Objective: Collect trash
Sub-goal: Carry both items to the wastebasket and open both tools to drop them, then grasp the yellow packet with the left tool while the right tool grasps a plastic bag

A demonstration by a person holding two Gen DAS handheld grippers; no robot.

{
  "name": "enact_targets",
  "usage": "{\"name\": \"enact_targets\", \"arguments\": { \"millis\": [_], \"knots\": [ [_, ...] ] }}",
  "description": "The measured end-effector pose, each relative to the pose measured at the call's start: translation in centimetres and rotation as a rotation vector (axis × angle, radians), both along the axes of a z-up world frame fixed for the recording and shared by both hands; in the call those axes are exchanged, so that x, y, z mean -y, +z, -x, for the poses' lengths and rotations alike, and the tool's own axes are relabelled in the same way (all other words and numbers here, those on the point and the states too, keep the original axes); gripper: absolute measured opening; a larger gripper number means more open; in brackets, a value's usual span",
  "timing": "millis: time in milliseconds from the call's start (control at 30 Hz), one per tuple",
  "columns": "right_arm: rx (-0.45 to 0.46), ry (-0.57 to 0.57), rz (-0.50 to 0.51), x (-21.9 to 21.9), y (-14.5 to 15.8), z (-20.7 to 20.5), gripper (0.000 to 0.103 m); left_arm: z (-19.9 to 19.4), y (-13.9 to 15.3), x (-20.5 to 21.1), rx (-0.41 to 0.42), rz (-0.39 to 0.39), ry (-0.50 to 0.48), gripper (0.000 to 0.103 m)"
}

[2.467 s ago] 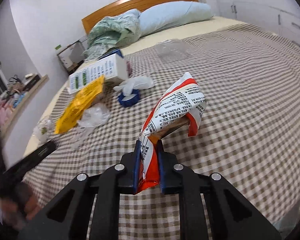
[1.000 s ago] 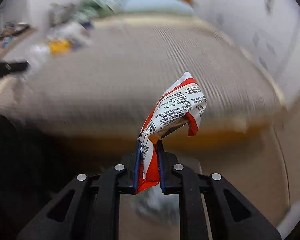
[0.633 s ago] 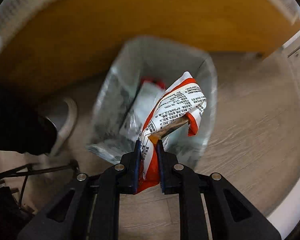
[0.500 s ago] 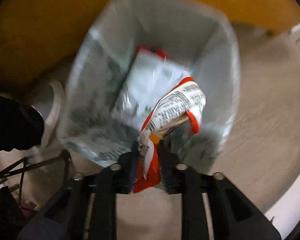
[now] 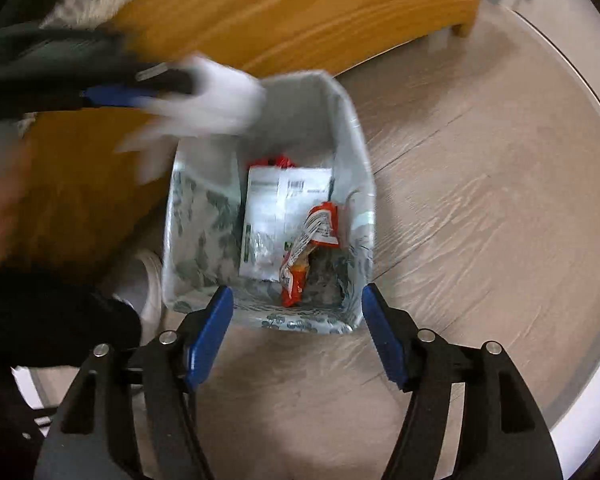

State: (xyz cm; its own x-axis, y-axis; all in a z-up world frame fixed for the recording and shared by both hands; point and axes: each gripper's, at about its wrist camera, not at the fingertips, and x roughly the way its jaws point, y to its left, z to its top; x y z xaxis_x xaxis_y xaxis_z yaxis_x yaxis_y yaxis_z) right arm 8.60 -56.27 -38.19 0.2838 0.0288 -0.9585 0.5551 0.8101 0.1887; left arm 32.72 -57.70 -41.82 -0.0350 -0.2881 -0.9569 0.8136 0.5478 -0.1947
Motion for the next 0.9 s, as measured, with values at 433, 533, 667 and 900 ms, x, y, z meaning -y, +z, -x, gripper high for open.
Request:
{"name": "enact_targets", "arguments": {
  "millis": [433,533,667,900],
  "knots": [
    [-0.049,-0.003,0.034,-1.3,-1.1,-0.7,0.064,0.4,2.4,-6.1,0.073,0.027,-0.004,0.093],
    [-0.068,-0.005,0.062,-1.3,-0.2,-0.9,0.064,0.9,6.4,-7.9,0.117,0.106,-0.002,0.093],
    [-0.062,-0.005,0.128,-1.4,3.4,-1.5,0.064,0.0,11.6,-10.2,0.163,0.199,0.058,0.093],
    [0.049,0.064,0.321,-3.8,13.7,-5.3,0.064,-1.8,22.6,-20.1,0.315,0.378,0.159,0.093]
  ]
}}
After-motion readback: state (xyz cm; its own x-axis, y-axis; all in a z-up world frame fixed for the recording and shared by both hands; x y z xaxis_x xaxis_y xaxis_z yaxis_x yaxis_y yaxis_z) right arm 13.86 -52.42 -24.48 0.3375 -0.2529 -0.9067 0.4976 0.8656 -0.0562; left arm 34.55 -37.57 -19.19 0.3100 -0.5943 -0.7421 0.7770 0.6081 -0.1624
